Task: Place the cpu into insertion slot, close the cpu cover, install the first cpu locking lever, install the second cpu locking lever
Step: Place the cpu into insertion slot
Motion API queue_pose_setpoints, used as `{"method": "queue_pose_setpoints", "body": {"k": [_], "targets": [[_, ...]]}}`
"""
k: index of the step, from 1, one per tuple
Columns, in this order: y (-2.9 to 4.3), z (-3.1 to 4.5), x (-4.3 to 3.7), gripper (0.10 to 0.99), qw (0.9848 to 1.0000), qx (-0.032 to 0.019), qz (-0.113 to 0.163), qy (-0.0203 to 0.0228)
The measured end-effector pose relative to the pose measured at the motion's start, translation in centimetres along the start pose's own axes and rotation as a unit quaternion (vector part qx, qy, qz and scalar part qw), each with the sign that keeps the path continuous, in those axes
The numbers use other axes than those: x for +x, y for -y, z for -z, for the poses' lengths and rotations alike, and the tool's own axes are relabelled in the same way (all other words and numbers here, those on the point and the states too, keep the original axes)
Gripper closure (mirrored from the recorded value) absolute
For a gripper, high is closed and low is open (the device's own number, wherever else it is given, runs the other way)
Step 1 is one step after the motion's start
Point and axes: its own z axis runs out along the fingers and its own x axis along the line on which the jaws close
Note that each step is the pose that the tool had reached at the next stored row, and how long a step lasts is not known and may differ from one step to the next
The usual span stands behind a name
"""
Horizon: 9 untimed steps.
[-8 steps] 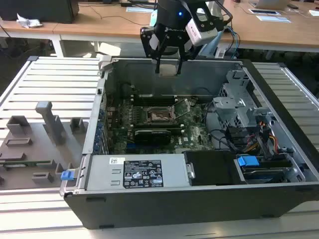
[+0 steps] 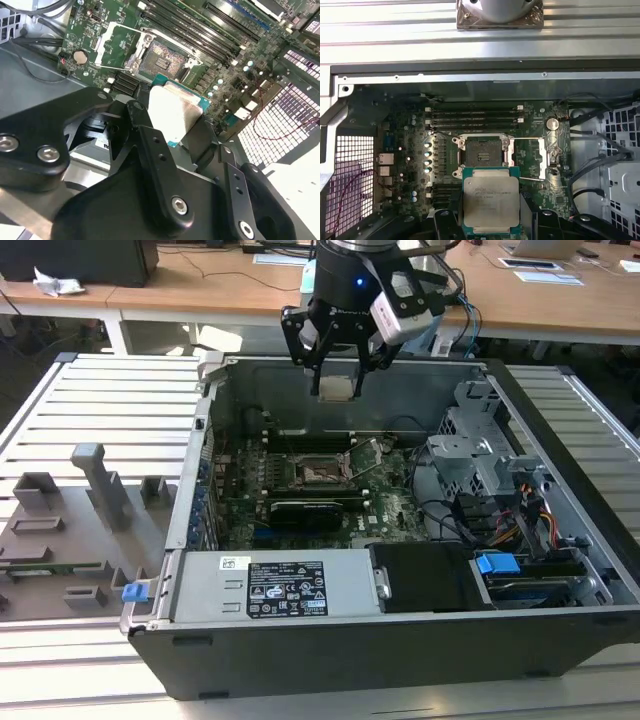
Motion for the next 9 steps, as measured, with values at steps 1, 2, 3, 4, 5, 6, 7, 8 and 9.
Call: {"method": "queue_pose_setpoints", "body": {"k": [1, 2, 3, 4, 5, 6, 7, 8, 9], "targets": [[0.02, -0.22, 0.00, 0.545, 1.0000, 0.0000, 0.000, 0.0000], [0.06, -0.67, -0.01, 0.545, 1.0000, 0.0000, 0.000, 0.0000], [0.09, -0.97, -0.02, 0.545, 1.0000, 0.0000, 0.000, 0.0000], [0.10, -1.17, -0.02, 0.545, 1.0000, 0.0000, 0.000, 0.0000], [0.12, -1.36, -0.03, 0.545, 1.0000, 0.0000, 0.000, 0.0000], [0.13, -1.49, -0.03, 0.545, 1.0000, 0.0000, 0.000, 0.0000], [0.15, -1.67, -0.03, 0.545, 1.0000, 0.0000, 0.000, 0.0000], [0.16, -1.78, -0.03, 0.545, 1.0000, 0.0000, 0.000, 0.0000], [0.17, -1.86, -0.04, 0.545, 1.0000, 0.0000, 0.000, 0.0000]]}}
